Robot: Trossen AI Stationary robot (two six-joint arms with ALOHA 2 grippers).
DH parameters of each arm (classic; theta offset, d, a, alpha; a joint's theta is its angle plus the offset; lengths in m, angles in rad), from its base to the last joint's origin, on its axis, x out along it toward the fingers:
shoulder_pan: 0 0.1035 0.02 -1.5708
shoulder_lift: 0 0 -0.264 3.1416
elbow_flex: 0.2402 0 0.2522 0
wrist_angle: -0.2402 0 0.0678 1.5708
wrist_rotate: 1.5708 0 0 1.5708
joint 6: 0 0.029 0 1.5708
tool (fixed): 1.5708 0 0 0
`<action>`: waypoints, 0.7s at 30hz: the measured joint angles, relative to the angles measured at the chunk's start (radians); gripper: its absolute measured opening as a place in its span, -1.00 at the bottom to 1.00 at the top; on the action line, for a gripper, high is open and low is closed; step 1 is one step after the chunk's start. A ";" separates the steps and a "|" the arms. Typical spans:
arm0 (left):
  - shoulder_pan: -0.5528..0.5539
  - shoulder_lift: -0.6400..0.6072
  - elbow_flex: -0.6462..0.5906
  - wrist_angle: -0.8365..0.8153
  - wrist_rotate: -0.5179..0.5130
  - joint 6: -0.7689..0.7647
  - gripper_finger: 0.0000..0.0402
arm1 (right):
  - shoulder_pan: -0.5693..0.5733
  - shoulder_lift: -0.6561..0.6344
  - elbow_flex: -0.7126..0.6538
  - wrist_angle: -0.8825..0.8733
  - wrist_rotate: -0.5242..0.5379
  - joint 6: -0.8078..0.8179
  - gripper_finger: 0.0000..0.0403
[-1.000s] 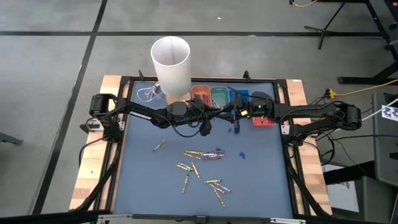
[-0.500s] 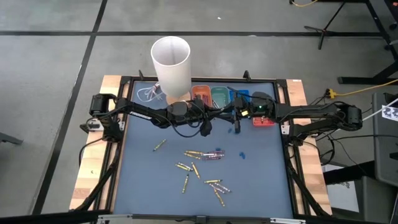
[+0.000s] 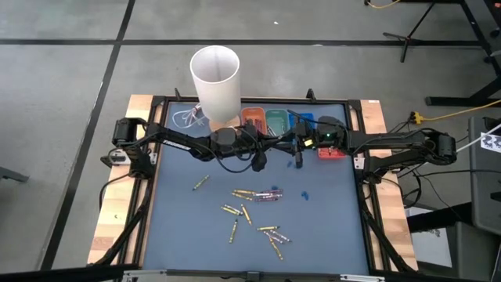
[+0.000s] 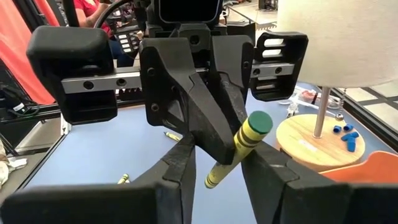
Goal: Sort crayons
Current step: Put the green crayon into the orange bin
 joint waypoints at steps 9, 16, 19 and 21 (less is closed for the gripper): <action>0.001 -0.002 -0.002 -0.002 -0.013 0.000 -0.96 | -0.001 -0.001 -0.001 -0.001 -0.007 -0.002 -0.04; 0.001 -0.002 -0.003 0.010 -0.006 0.000 -0.96 | 0.000 0.035 -0.001 0.003 -0.007 -0.002 0.00; 0.000 -0.002 -0.003 0.014 -0.005 0.000 -0.96 | 0.000 0.055 -0.001 0.006 -0.007 -0.003 -0.04; 0.000 -0.002 -0.004 0.014 -0.005 0.000 -0.96 | 0.000 0.064 -0.001 0.018 -0.007 -0.003 -0.08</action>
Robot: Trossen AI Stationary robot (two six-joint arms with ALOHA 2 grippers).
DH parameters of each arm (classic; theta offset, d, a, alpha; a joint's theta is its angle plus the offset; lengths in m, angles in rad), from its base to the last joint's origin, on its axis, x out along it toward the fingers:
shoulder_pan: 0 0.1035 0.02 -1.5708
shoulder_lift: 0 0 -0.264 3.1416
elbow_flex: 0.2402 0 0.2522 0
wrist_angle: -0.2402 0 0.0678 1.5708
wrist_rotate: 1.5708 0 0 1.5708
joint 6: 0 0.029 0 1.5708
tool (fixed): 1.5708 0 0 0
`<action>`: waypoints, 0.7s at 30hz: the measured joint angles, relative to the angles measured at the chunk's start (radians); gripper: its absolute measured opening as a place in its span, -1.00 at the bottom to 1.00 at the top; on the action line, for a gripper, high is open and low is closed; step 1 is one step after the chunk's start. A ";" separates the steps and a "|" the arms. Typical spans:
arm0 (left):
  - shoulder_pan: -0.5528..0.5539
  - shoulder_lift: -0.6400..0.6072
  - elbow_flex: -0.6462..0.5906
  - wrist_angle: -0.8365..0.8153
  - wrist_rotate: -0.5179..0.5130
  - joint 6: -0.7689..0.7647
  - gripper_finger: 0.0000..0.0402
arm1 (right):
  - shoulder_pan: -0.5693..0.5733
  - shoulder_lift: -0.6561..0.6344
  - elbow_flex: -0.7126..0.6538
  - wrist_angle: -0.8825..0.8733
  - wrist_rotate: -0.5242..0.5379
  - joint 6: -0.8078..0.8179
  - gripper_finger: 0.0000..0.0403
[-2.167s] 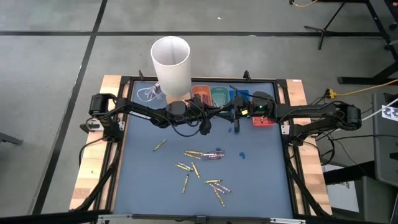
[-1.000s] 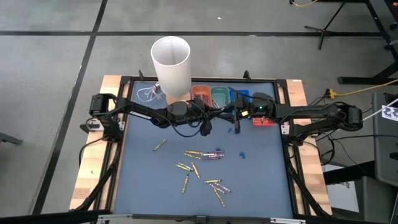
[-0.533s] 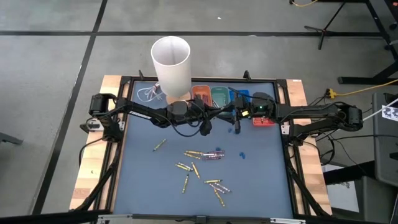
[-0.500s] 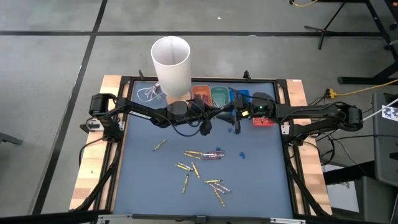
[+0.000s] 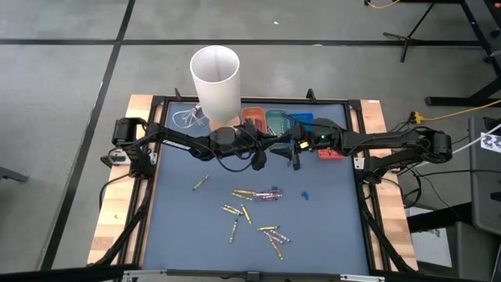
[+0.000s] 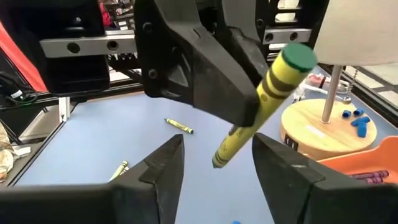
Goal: Sort crayons
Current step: Put the green crayon into the orange bin
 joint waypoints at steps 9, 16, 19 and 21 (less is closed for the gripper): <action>0.000 0.000 0.000 0.000 0.001 0.000 -0.96 | -0.001 0.002 0.000 0.029 -0.001 0.000 -0.41; -0.001 0.000 -0.001 -0.002 0.007 0.001 -0.96 | -0.001 0.002 0.000 0.019 -0.001 0.002 -0.78; -0.002 0.000 -0.001 -0.004 0.008 0.003 -0.96 | -0.002 0.002 0.000 0.017 -0.001 0.003 -0.92; -0.002 0.000 -0.001 -0.006 0.008 0.003 -0.95 | -0.002 0.002 0.000 0.015 -0.001 0.003 -0.94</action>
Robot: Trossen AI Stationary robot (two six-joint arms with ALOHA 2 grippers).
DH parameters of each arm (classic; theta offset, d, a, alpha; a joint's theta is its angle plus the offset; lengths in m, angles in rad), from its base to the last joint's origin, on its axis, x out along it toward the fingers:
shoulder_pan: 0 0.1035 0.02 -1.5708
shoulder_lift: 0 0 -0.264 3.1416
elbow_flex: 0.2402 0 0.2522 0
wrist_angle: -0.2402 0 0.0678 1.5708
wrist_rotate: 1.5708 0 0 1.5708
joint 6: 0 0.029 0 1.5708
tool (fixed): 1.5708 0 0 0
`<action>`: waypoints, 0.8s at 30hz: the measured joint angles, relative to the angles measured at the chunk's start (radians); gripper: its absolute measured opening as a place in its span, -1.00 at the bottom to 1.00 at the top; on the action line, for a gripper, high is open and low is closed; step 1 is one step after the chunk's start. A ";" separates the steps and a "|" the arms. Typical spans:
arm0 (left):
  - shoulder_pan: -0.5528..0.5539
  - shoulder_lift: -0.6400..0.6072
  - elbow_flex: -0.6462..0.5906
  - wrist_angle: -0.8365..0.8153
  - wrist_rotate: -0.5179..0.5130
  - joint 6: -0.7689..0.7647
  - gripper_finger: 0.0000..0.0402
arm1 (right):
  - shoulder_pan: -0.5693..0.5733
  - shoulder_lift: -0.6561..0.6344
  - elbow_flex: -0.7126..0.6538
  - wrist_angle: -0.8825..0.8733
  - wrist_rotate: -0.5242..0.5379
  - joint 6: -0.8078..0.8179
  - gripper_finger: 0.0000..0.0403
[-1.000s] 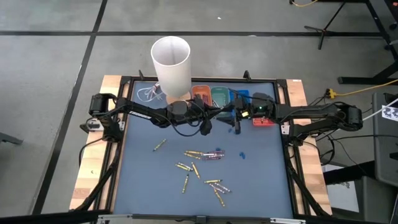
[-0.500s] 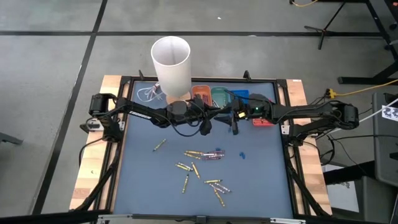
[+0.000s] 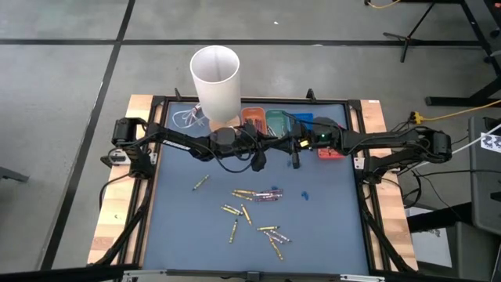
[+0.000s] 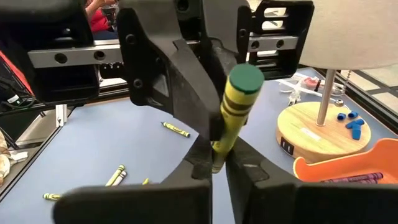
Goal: Sort crayons
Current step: Put the green crayon into the orange bin
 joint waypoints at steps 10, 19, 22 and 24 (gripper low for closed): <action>0.000 0.000 0.000 -0.006 -0.009 -0.009 -0.58 | -0.008 -0.052 0.002 -0.143 0.010 -0.007 -0.89; 0.001 0.000 0.000 -0.028 -0.008 -0.009 -0.35 | -0.125 -0.227 0.002 -0.504 0.062 -0.007 -0.85; 0.001 0.000 0.000 -0.039 -0.008 -0.009 -0.33 | -0.165 -0.299 0.002 -0.671 0.140 -0.005 -0.83; 0.001 0.000 0.000 -0.051 -0.008 -0.009 -0.33 | -0.190 -0.347 0.002 -0.788 0.204 0.005 -0.84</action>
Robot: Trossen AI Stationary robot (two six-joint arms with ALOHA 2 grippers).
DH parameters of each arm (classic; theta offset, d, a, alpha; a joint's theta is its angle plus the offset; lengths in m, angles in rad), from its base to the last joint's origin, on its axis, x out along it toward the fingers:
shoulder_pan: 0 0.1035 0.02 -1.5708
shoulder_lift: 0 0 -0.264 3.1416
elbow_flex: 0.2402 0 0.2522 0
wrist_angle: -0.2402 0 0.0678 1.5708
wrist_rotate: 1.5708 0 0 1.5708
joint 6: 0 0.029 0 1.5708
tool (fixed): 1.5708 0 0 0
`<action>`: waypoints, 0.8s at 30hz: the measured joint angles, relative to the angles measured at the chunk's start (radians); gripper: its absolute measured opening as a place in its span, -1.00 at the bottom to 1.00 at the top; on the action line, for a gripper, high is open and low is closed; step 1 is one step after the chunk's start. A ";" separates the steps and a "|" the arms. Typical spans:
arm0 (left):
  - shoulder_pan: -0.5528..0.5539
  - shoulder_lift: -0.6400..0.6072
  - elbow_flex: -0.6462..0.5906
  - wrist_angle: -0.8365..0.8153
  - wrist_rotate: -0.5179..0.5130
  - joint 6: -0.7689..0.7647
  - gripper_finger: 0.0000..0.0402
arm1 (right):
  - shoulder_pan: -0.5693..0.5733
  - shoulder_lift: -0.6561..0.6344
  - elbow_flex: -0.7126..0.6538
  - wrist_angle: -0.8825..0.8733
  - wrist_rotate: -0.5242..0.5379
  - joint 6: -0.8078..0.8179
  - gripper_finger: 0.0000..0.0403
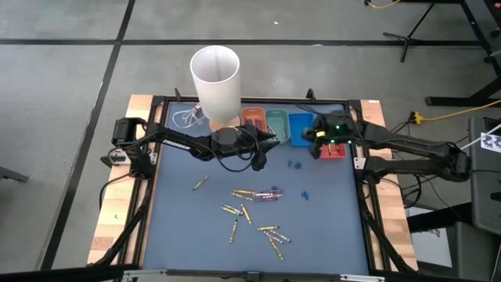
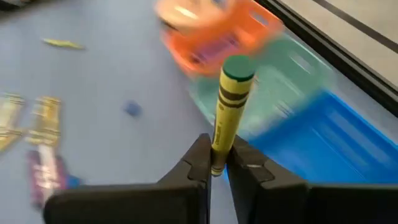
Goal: Sort crayons
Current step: Put the green crayon into the orange bin, then put the yellow crayon into the blue bin
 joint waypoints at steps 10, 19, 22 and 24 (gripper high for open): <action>0.000 0.000 -0.001 -0.086 0.002 0.000 -0.37 | -0.095 -0.120 0.000 -0.396 0.220 0.175 -0.84; 0.000 0.000 -0.001 -0.088 0.003 0.000 -0.38 | -0.104 -0.113 0.000 -0.447 0.242 0.200 -0.71; 0.000 0.000 -0.001 -0.088 0.003 0.000 -0.38 | -0.104 -0.113 0.000 -0.447 0.253 0.201 -0.64; 0.000 0.000 0.000 -0.090 0.003 0.000 -0.38 | -0.104 -0.113 0.000 -0.449 0.260 0.203 -0.58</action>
